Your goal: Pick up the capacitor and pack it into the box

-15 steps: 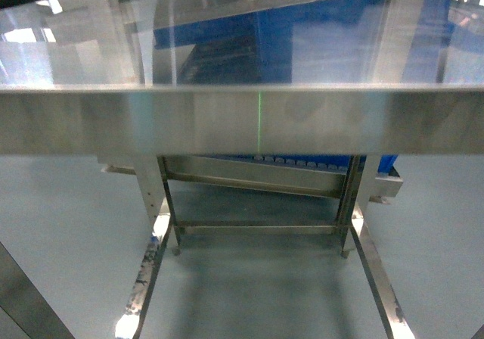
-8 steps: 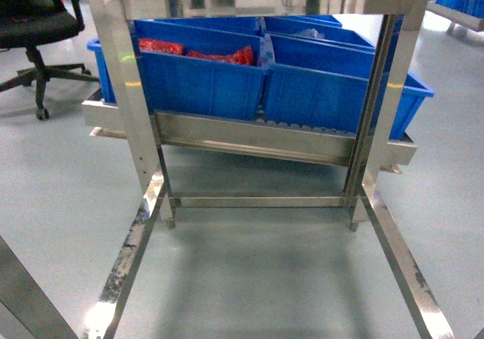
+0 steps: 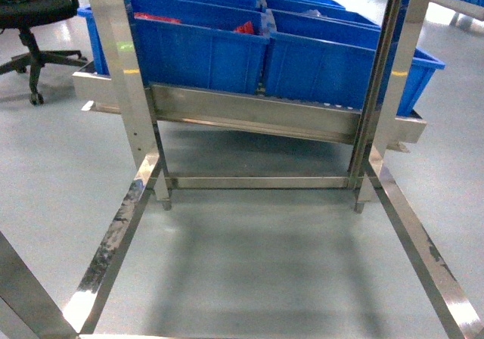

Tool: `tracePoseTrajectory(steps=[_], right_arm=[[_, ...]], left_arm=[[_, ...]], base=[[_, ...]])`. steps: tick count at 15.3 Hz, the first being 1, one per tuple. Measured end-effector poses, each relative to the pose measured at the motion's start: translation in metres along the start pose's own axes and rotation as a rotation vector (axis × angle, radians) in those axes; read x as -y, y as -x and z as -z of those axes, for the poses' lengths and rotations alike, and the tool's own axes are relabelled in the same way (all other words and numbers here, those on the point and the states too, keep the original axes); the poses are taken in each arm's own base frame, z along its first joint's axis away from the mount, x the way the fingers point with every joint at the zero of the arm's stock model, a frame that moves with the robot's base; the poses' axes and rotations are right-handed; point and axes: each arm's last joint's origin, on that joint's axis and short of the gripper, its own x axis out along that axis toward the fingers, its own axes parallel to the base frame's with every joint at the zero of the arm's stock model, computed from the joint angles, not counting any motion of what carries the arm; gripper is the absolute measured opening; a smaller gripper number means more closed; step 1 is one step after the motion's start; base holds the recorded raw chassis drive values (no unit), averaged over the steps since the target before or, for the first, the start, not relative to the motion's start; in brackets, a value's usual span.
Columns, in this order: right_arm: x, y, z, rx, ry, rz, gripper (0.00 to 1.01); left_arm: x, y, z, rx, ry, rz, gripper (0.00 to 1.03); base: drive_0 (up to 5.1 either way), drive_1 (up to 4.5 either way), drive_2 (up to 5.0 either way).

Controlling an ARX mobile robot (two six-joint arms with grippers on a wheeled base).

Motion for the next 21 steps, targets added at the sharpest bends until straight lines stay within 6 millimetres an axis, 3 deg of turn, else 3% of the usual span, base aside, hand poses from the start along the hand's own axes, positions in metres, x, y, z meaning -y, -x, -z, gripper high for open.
tracePoseTrajectory(steps=[9, 21], right_arm=[[0.0001, 0.0, 0.0001, -0.002, 0.0, 0.003, 0.98], [0.0, 0.0, -0.0003, 0.003, 0.0, 0.0, 0.98]], left_arm=[[0.0001, 0.0, -0.0002, 0.002, 0.0, 0.005, 0.42], [0.0, 0.0, -0.0001, 0.0, 0.0, 0.0, 0.42]], base=[[0.0, 0.0, 0.0], [-4.9, 2.35, 2.6]])
